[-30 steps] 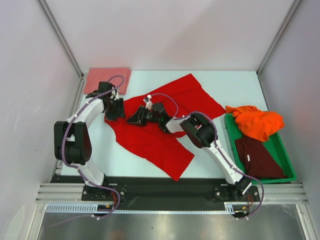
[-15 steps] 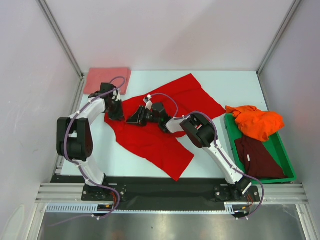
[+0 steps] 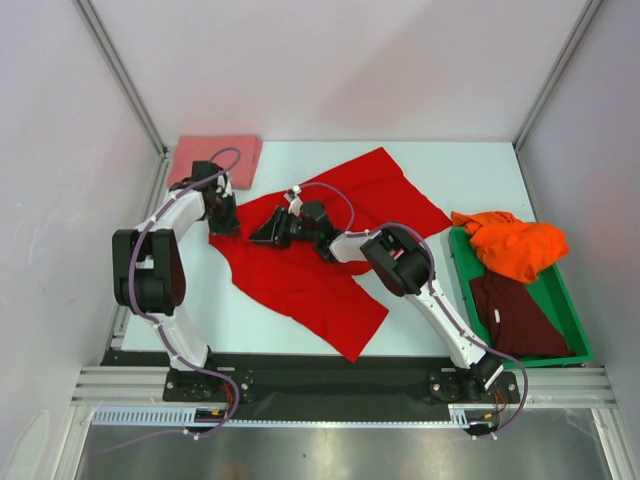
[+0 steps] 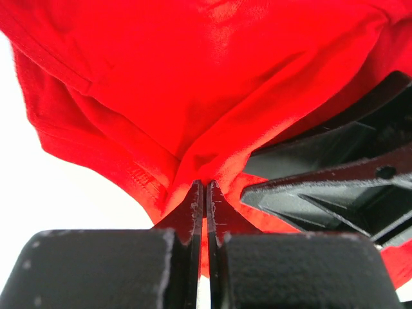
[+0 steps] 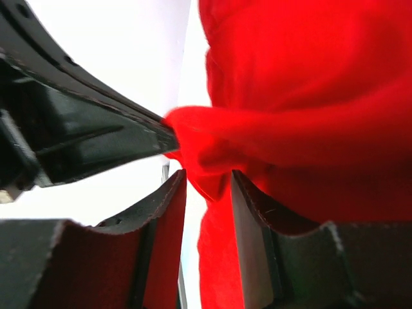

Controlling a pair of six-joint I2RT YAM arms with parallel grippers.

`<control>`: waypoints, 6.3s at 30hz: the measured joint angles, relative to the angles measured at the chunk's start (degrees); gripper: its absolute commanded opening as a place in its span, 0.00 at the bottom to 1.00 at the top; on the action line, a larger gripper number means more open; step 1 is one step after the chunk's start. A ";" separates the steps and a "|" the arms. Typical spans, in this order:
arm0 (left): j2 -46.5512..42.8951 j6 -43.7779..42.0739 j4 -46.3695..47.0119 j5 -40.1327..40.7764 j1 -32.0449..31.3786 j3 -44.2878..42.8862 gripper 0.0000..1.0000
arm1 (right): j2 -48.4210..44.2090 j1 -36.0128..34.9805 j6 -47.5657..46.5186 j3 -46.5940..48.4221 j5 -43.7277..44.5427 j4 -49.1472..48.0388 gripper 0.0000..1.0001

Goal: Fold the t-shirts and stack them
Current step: Fold the tshirt

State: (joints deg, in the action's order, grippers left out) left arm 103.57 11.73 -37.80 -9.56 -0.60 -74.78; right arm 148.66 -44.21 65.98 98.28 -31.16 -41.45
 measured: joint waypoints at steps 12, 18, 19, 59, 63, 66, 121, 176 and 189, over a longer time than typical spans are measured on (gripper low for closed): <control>2.54 -0.20 -0.50 0.26 0.11 -2.16 0.00 | 2.58 -0.46 -0.04 5.46 0.81 2.64 0.39; 2.54 -0.20 -0.46 2.19 0.26 -3.76 0.00 | 2.75 -0.85 -0.15 5.09 1.40 3.15 0.43; 2.54 -0.20 -0.46 2.40 0.39 -3.89 0.00 | 2.73 -0.87 -0.15 4.96 1.40 2.75 0.43; 2.54 -0.20 -0.42 2.75 1.66 -4.07 0.03 | 3.26 -3.10 -2.89 9.75 10.80 12.04 0.00; 2.51 -0.20 -0.13 2.75 1.64 -3.54 0.05 | 1.81 -3.10 -5.31 8.66 10.99 14.53 0.00; 2.25 -0.20 0.02 2.75 1.66 -2.54 0.06 | -0.44 -3.08 -7.10 6.40 11.19 17.31 0.00; 4.11 0.26 0.44 3.30 1.64 -5.46 0.04 | 2.38 -2.38 -3.28 10.93 15.82 14.86 0.48; -4.98 1.33 1.84 2.93 -1.95 1.44 0.54 | -4.22 -0.92 -8.41 4.85 7.21 24.39 0.02; -21.53 2.10 1.99 0.04 -4.15 7.85 0.57 | -12.20 -0.28 -18.21 6.54 6.05 50.51 0.08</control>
State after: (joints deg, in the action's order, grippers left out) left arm 82.04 13.82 -35.81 -9.52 -4.75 -66.94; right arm 136.46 -44.49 47.77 104.81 -25.10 9.06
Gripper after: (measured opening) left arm 0.564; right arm 0.070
